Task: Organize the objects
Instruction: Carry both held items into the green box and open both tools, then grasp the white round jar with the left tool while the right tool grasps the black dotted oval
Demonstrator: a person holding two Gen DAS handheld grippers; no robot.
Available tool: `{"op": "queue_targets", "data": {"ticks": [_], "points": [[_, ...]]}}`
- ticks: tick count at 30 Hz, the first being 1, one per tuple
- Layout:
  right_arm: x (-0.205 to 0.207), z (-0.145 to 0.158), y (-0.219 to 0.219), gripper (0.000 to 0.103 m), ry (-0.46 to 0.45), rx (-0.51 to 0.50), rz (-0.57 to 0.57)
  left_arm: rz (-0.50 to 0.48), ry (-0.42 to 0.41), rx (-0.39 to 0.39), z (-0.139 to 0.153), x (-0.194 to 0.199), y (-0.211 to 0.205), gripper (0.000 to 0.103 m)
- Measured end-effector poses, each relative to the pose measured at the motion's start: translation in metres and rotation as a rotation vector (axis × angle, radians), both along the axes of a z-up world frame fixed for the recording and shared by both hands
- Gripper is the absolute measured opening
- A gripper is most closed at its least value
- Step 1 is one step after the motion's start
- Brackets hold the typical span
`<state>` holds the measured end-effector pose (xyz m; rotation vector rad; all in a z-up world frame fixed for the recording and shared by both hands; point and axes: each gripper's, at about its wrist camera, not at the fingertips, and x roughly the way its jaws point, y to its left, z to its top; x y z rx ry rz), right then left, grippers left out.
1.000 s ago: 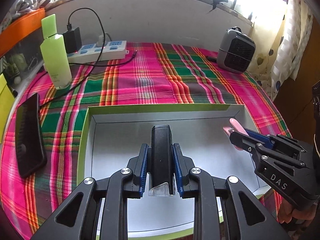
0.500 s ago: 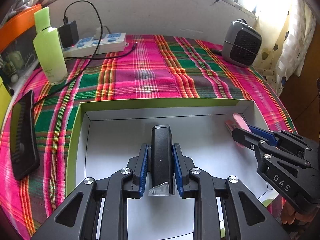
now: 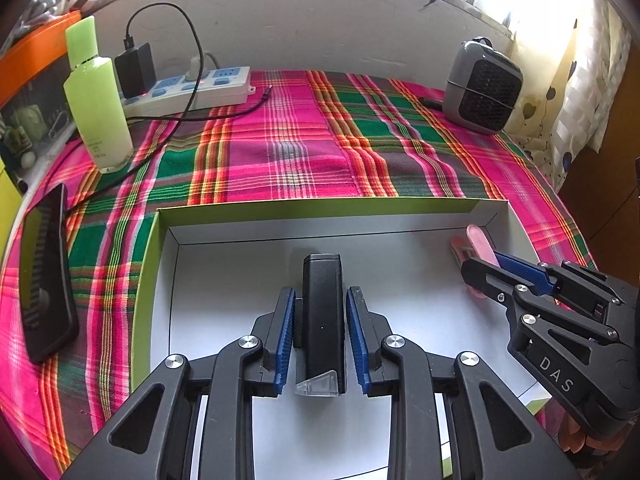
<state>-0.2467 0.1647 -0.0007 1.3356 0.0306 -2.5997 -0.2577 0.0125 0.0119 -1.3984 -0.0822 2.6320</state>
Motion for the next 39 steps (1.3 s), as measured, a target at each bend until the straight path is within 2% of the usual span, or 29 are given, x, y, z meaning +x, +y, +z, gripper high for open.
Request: {"op": "queue_targets", "data": {"ticks": [5, 8, 12, 39], "points": [[0.003, 0.001, 0.001, 0.019, 0.007, -0.014, 0.003, 0.001, -0.004, 0.002, 0.001, 0.003, 0.0, 0.033], [0.008, 0.003, 0.002, 0.029, 0.017, -0.034, 0.005, 0.002, 0.01, 0.003, 0.005, 0.009, -0.001, 0.038], [0.015, 0.008, 0.002, 0.03, 0.032, -0.05, 0.01, 0.006, 0.027, 0.013, 0.013, 0.019, -0.004, 0.044], [0.107, 0.033, 0.015, 0.03, 0.105, -0.12, 0.01, 0.038, 0.106, 0.051, 0.037, 0.108, -0.032, 0.045]]}}
